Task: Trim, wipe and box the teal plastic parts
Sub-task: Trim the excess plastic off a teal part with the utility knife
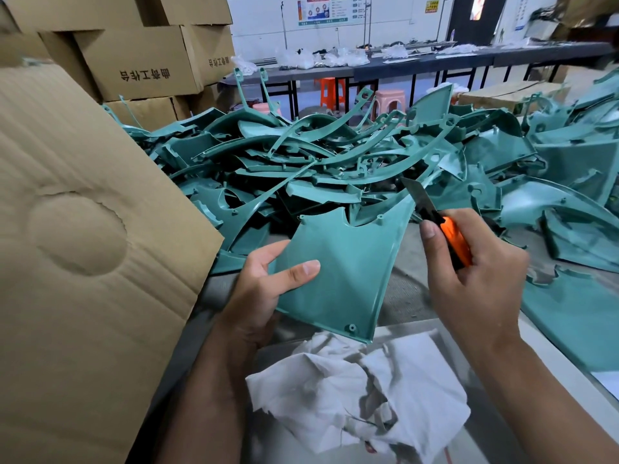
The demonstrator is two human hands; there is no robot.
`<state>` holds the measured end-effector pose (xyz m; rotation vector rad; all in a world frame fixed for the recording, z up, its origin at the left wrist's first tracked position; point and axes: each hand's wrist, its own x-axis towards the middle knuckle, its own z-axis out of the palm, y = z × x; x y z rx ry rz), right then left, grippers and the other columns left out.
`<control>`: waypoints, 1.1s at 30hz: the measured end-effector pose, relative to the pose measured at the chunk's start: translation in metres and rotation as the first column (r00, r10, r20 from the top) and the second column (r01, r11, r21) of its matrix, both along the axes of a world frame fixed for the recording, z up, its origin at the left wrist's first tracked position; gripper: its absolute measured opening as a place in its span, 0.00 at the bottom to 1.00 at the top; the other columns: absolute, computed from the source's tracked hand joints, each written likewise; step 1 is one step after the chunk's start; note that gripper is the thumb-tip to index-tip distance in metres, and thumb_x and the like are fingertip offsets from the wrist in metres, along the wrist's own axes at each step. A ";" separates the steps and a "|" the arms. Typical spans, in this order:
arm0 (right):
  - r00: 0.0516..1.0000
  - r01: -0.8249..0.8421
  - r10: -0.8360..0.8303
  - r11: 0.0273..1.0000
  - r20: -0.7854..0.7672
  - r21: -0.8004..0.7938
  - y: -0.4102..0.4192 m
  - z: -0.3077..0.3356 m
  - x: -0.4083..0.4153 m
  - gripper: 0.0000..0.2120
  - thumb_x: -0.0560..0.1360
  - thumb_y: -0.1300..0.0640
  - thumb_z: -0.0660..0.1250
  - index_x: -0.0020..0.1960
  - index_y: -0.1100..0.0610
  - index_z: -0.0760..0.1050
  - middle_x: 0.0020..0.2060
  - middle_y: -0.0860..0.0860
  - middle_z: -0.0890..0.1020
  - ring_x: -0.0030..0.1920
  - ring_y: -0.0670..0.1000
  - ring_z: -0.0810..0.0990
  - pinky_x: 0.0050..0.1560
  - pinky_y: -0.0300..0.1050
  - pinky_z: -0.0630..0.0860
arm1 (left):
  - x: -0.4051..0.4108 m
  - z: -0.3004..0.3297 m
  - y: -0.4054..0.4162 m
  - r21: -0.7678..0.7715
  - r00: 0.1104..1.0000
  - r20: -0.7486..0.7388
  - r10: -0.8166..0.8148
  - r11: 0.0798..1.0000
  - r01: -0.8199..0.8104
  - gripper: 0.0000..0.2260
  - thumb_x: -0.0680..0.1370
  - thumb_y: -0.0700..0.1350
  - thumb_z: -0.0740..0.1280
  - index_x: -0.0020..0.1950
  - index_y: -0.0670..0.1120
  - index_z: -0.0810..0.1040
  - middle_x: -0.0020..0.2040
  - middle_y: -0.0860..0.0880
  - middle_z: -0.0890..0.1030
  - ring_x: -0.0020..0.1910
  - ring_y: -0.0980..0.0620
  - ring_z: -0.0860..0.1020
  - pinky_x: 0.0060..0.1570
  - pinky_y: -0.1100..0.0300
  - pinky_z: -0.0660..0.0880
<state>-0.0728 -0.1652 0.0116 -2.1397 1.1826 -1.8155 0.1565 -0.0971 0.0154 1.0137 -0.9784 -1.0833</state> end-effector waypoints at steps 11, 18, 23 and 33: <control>0.996 -0.003 0.004 1.000 0.088 -0.013 0.002 -0.002 0.004 0.12 0.85 0.53 0.66 0.44 0.55 0.75 0.28 0.45 0.70 0.29 0.50 0.69 0.29 0.35 0.60 | -0.009 0.000 -0.001 -0.003 0.999 -0.049 0.013 1.000 -0.013 0.16 0.70 0.39 0.71 0.57 0.37 0.83 0.50 0.37 0.86 0.44 0.43 0.85 0.39 0.55 0.81; 0.984 -0.126 0.124 0.992 0.130 0.002 0.000 -0.001 0.003 0.13 0.85 0.51 0.65 0.43 0.53 0.72 0.29 0.51 0.72 0.29 0.52 0.70 0.29 0.50 0.67 | -0.005 -0.002 -0.001 -0.009 0.999 -0.044 0.011 1.000 -0.011 0.13 0.71 0.40 0.71 0.54 0.40 0.85 0.50 0.38 0.86 0.45 0.42 0.85 0.40 0.55 0.81; 0.920 -0.330 0.302 0.940 0.249 0.080 -0.006 -0.006 -0.002 0.19 0.85 0.47 0.64 0.41 0.59 0.71 0.29 0.58 0.71 0.29 0.64 0.69 0.27 0.63 0.67 | -0.004 -0.001 0.000 -0.009 0.999 -0.036 -0.024 1.000 0.023 0.19 0.67 0.46 0.75 0.55 0.43 0.85 0.52 0.38 0.86 0.47 0.42 0.85 0.43 0.54 0.81; 0.838 -0.487 0.433 0.868 0.332 0.098 -0.003 0.003 -0.004 0.22 0.85 0.44 0.62 0.41 0.60 0.72 0.27 0.54 0.69 0.25 0.56 0.68 0.25 0.44 0.65 | -0.003 -0.001 -0.002 -0.014 0.988 -0.123 -0.098 0.995 0.097 0.15 0.68 0.40 0.72 0.54 0.44 0.87 0.49 0.41 0.86 0.44 0.44 0.86 0.41 0.55 0.82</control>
